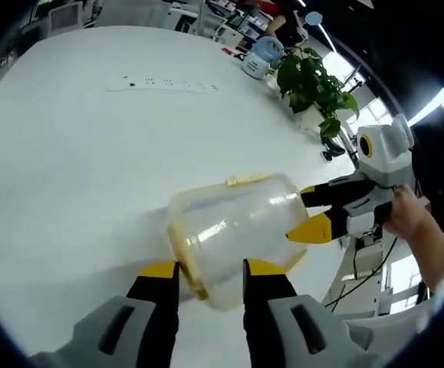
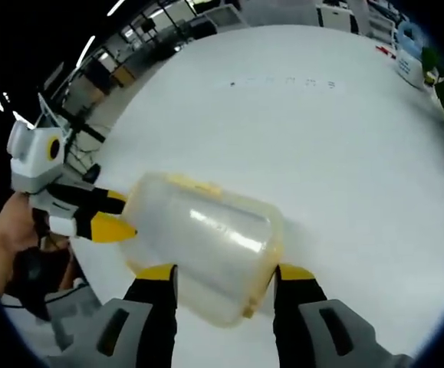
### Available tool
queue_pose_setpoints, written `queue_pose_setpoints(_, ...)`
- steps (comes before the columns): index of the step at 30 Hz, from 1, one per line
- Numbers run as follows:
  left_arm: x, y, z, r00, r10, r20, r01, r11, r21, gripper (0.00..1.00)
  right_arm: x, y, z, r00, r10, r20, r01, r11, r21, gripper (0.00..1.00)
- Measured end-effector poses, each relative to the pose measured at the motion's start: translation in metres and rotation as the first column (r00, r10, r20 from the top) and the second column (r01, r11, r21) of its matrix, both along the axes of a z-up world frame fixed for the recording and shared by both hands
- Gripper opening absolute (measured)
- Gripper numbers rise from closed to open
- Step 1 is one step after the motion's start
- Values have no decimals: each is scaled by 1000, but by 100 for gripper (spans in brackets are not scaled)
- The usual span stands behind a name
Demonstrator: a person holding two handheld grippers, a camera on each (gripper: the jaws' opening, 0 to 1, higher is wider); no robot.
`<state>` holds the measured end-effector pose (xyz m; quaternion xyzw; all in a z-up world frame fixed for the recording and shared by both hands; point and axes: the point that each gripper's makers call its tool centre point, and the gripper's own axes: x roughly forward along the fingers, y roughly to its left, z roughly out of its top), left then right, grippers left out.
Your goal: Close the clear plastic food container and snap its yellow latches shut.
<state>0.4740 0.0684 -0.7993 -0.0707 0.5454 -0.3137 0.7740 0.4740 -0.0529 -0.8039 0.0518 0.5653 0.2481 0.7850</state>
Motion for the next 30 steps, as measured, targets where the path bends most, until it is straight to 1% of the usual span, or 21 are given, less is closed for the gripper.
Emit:
queue_pose_setpoints(2,1,0,0,1000,3,-6,-3,1000,-3,32,1,-1,0,1000,-4,-3,4,1000,6,50)
queue_pose_setpoints(4,1,0,-1,1000,-2,-9,2,1000,-5,32,0,-1,-1,1000,9,12,-9,1000,23,51)
queue_pose_setpoints(6,1,0,0,1000,-5,-8,5,1000,-7,33,-1,0,0,1000,20,20,-21,1000,24,52)
queue_pose_setpoints(8,0,-2,1,1000,-10,-5,10,1000,-8,33,-3,-1,-1,1000,30,9,-30,999,17,53)
queue_pose_setpoints(10,2,-1,1,1000,-26,15,26,1000,-8,34,-2,-2,1,998,51,29,-51,999,4,53)
queue_pose_setpoints(14,1,-1,3,998,-55,43,55,998,-9,34,-3,-3,4,997,62,35,-62,998,-14,51)
queue_pose_setpoints(17,2,-3,4,997,-56,43,57,998,-23,39,-4,-6,6,995,90,40,-89,996,-31,48)
queue_pose_setpoints(19,2,-3,7,998,-54,45,55,998,-25,42,-4,-6,9,995,94,45,-93,995,-24,48)
queue_pose_setpoints(22,4,-2,11,997,-59,59,61,998,-22,43,-3,-6,15,993,101,59,-100,995,-17,51)
queue_pose_setpoints(24,6,0,14,995,-67,69,69,998,-14,44,-3,-9,16,990,126,63,-124,992,-39,50)
queue_pose_setpoints(25,6,-1,17,994,-77,79,78,997,-9,44,-3,-10,18,984,158,80,-154,986,-58,50)
queue_pose_setpoints(26,6,-1,18,992,-88,89,89,996,-8,44,-2,-11,19,980,173,96,-167,984,-68,51)
queue_pose_setpoints(27,7,-2,20,989,-102,106,103,995,-6,44,-2,-12,19,980,174,98,-166,983,-78,51)
queue_pose_setpoints(30,8,0,22,988,-107,108,108,994,-2,44,-6,-9,18,981,179,79,-175,983,-60,51)
